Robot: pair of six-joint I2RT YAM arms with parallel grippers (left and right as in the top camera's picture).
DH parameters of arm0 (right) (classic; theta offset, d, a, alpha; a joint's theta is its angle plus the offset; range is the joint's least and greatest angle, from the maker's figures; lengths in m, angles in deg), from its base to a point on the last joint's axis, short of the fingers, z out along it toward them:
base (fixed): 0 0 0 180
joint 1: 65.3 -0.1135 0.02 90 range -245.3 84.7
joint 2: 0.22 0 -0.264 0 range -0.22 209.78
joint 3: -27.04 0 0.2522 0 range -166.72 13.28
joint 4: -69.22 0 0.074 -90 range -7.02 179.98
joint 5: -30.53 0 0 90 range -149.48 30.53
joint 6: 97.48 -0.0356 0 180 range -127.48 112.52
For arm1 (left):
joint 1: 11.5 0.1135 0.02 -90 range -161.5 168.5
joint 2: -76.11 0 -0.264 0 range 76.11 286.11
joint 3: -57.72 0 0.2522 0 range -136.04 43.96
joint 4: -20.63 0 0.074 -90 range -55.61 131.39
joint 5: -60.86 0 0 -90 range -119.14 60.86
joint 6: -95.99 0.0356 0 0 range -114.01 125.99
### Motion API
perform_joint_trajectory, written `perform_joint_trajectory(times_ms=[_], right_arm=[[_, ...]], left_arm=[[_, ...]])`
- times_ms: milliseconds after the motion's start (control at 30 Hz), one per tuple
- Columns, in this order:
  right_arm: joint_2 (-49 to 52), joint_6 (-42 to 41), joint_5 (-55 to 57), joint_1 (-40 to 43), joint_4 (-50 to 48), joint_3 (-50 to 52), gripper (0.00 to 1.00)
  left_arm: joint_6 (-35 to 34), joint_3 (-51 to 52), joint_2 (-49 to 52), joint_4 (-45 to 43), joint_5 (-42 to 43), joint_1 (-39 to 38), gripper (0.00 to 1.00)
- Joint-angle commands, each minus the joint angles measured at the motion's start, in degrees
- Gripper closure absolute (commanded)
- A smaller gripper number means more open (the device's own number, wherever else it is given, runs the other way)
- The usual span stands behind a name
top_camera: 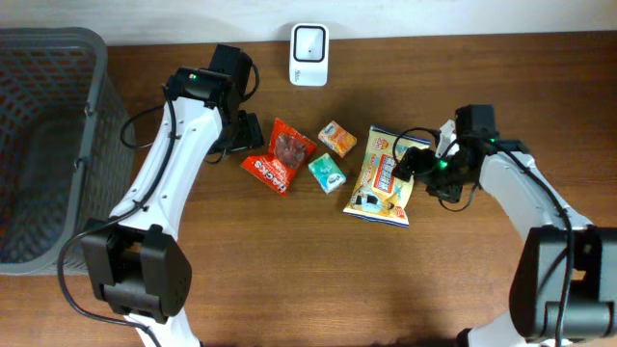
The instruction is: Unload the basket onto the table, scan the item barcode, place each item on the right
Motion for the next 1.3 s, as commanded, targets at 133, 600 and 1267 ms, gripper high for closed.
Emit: perform_joint_trajectory(times_ms=[133, 600, 1267], right_arm=[[6.1, -0.8, 2.8, -4.6, -0.8, 0.4, 0.16], [-1.7, -0.2, 16.1, -4.3, 5.5, -6.0, 0.96], [15.2, 10.6, 4.6, -4.9, -10.7, -2.9, 0.96]], left_arm=[[0.7, 0.1, 0.1, 0.0, 0.2, 0.2, 0.01], [0.7, 0.1, 0.1, 0.0, 0.2, 0.2, 0.01], [0.7, 0.1, 0.1, 0.0, 0.2, 0.2, 0.01]])
